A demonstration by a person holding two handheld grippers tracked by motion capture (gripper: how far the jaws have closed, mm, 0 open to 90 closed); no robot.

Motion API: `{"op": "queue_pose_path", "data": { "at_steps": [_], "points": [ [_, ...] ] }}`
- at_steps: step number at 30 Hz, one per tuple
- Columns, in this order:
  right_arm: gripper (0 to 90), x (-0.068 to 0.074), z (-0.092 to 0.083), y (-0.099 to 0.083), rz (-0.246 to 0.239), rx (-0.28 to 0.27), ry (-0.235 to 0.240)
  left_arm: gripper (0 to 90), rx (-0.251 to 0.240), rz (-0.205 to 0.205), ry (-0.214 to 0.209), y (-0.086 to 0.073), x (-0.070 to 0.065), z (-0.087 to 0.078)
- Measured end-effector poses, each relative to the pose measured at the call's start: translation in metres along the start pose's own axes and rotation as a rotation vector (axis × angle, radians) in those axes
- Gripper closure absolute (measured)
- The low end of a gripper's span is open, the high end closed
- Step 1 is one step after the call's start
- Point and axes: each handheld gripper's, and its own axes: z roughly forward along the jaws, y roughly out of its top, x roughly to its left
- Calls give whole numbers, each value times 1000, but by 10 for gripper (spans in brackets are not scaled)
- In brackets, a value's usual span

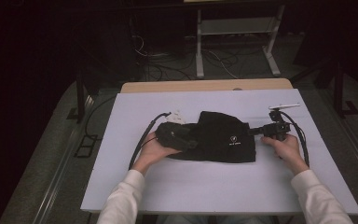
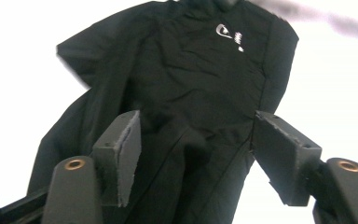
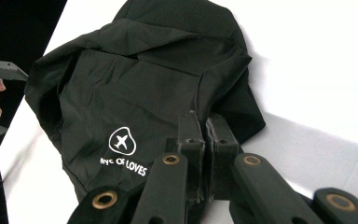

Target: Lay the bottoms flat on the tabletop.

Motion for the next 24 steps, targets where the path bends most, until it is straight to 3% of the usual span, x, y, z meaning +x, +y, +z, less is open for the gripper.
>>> {"op": "queue_pose_path", "data": {
  "at_steps": [6,12,19,20,21,24],
  "points": [
    [851,-1,-2,0,-1,-6,4,415,65,34,-12,3,7,14],
    [851,-4,-4,0,9,-13,10,463,158,58,21,-5,16,23],
    [851,-4,-3,0,11,-11,11,691,150,39,13,-7,22,26],
    [851,-4,-3,0,11,-11,11,691,158,41,7,-7,23,27],
    [851,-4,-4,0,13,-12,13,790,173,40,-2,-8,25,30],
    [851,-5,-4,0,16,-13,16,867,165,15,-27,-9,28,30]
  ]
}}
